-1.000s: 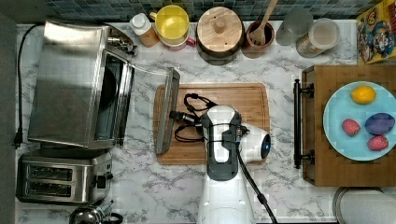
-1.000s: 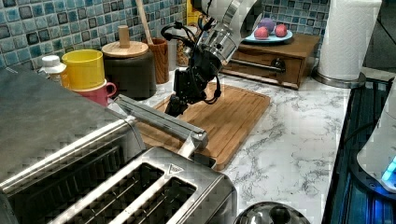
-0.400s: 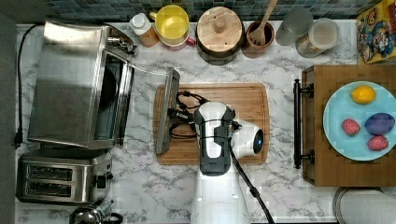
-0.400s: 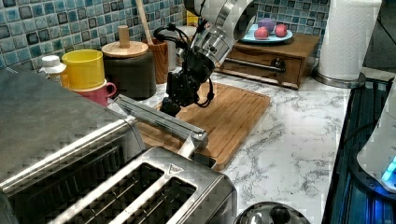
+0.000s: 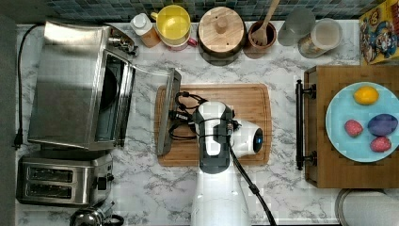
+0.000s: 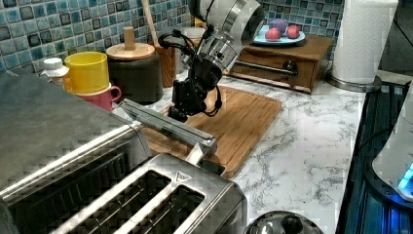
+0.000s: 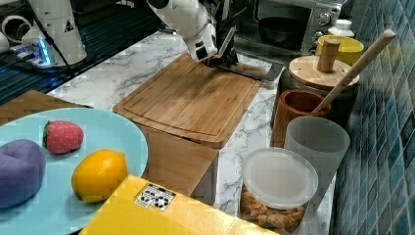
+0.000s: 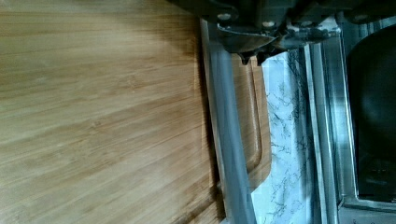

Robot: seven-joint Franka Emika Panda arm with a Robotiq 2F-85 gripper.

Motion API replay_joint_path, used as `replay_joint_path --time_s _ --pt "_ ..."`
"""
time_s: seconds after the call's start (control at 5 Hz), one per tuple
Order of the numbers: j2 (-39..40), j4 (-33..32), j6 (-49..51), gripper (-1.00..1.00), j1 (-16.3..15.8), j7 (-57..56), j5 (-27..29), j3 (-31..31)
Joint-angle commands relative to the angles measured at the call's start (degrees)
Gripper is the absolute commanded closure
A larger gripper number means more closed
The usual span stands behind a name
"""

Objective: Close the oven.

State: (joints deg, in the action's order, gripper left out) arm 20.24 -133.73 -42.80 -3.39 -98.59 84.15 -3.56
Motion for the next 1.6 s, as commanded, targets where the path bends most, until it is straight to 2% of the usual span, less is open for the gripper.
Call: replay_joint_path --time_s 0.2,0.4,0.6,0.8,1.0,1.2,1.4,1.6 --pt "-12.5 5.2 -2.5 1.0 -5.5 5.2 -0.6 4.9" --pt "-14.1 6.7 -5.5 1.0 -8.0 11.8 -6.2 6.4" --pt "-13.0 9.6 -8.6 1.0 -10.7 20.1 -14.4 8.0" --pt "-15.1 10.0 -11.3 1.0 -8.4 24.5 -17.3 12.6" --pt "-14.6 12.2 -13.2 1.0 -11.6 34.6 -27.7 12.4" --pt "-13.6 15.6 -11.7 1.0 -12.4 48.7 -44.5 13.6" --pt "-14.2 17.6 -11.3 1.0 -13.2 61.5 -58.6 14.9" --pt "-15.4 19.8 -8.8 1.0 -13.7 70.4 -68.1 15.7"
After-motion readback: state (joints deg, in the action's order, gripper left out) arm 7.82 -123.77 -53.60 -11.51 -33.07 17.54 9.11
